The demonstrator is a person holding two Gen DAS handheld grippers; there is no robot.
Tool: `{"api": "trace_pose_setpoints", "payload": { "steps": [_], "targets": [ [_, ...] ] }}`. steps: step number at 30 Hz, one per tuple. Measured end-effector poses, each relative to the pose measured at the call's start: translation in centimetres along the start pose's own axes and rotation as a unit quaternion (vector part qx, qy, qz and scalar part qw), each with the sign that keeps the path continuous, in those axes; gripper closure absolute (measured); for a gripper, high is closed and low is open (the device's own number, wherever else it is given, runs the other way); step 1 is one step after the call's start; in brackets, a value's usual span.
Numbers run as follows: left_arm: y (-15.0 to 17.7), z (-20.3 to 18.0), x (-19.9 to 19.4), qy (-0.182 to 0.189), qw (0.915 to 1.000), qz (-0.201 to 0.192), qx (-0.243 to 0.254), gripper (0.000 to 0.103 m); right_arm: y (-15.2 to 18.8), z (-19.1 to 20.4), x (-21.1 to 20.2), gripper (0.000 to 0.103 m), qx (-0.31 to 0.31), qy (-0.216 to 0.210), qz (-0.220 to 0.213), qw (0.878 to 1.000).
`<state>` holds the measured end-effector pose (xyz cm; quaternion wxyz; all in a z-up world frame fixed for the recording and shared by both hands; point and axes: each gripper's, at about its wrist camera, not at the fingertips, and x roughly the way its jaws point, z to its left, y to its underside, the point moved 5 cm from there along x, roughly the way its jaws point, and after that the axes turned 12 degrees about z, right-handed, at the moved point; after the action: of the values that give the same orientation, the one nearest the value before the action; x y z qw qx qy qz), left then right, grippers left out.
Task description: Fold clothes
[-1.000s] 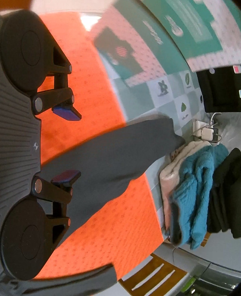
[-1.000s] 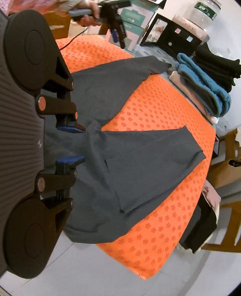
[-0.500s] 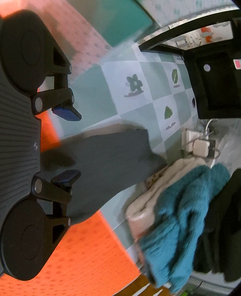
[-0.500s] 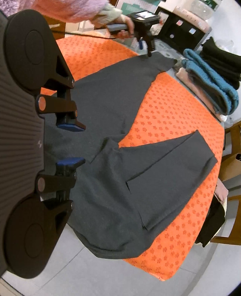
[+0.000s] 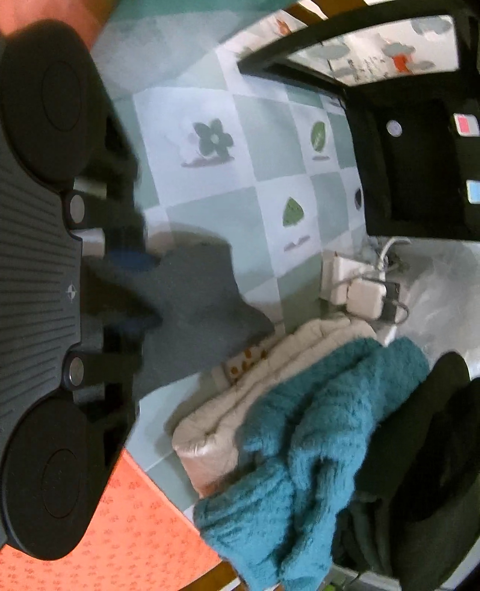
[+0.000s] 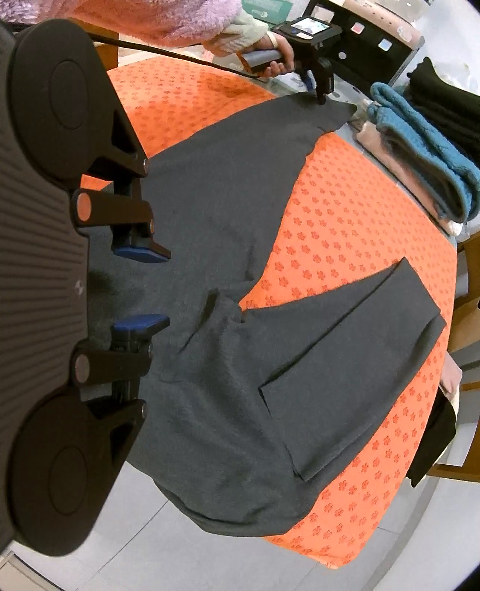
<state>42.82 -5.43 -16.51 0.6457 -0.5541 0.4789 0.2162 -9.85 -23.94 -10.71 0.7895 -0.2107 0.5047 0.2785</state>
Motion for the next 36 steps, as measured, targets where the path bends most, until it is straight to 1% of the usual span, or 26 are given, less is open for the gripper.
{"api": "trace_pose_setpoints", "payload": {
  "steps": [2,3,5,7,10,12,18,22,25,27,32,34,36],
  "targets": [
    [0.4,-0.9,-1.0,0.002,0.9995,-0.021,0.025,0.097,0.2,0.0,-0.2,0.068,-0.002,0.000,-0.001,1.000],
    [0.8,-1.6,-2.0,0.004,0.9984,-0.032,0.046,0.097,0.3,0.0,-0.4,0.068,-0.001,-0.001,-0.003,1.000],
    [1.7,-3.0,-4.0,0.007,0.9945,-0.054,0.089,0.097,0.5,-0.5,-0.9,0.068,0.005,-0.007,-0.010,1.000],
    [3.0,-4.5,-6.4,0.021,0.9891,-0.069,0.128,0.097,0.7,-1.1,-1.5,0.068,0.011,-0.009,-0.018,1.000],
    [5.4,-6.7,-9.8,0.050,0.9788,-0.085,0.180,0.097,1.1,-2.1,-2.4,0.068,0.019,-0.008,-0.030,0.999],
    [7.4,-8.3,-12.2,0.070,0.9700,-0.093,0.213,0.097,1.3,-2.7,-2.9,0.068,0.019,-0.005,-0.037,0.999],
    [14.4,-12.0,-18.2,0.133,0.9493,-0.104,0.265,0.097,2.3,-4.2,-4.2,0.068,0.021,-0.003,-0.056,0.998],
    [19.5,-14.7,-20.7,0.176,0.9320,-0.088,0.304,0.097,3.0,-4.8,-4.7,0.068,0.018,-0.001,-0.064,0.998],
    [23.5,-16.8,-21.6,0.191,0.9130,-0.080,0.352,0.097,3.5,-5.0,-5.0,0.068,0.014,-0.002,-0.069,0.997],
    [25.7,-17.9,-21.7,0.196,0.9043,-0.070,0.373,0.097,3.8,-5.2,-5.1,0.068,0.010,-0.001,-0.069,0.998],
    [30.1,-19.1,-22.0,0.206,0.8896,-0.049,0.405,0.096,4.5,-5.6,-5.1,0.068,0.001,0.004,-0.067,0.998],
    [31.5,-19.4,-21.8,0.203,0.8858,-0.039,0.416,0.095,4.6,-5.6,-5.1,0.068,-0.004,0.006,-0.066,0.998],
    [32.5,-19.5,-21.3,0.201,0.8824,-0.020,0.425,0.095,4.5,-5.6,-5.1,0.068,-0.012,0.007,-0.066,0.998]
  ]
}}
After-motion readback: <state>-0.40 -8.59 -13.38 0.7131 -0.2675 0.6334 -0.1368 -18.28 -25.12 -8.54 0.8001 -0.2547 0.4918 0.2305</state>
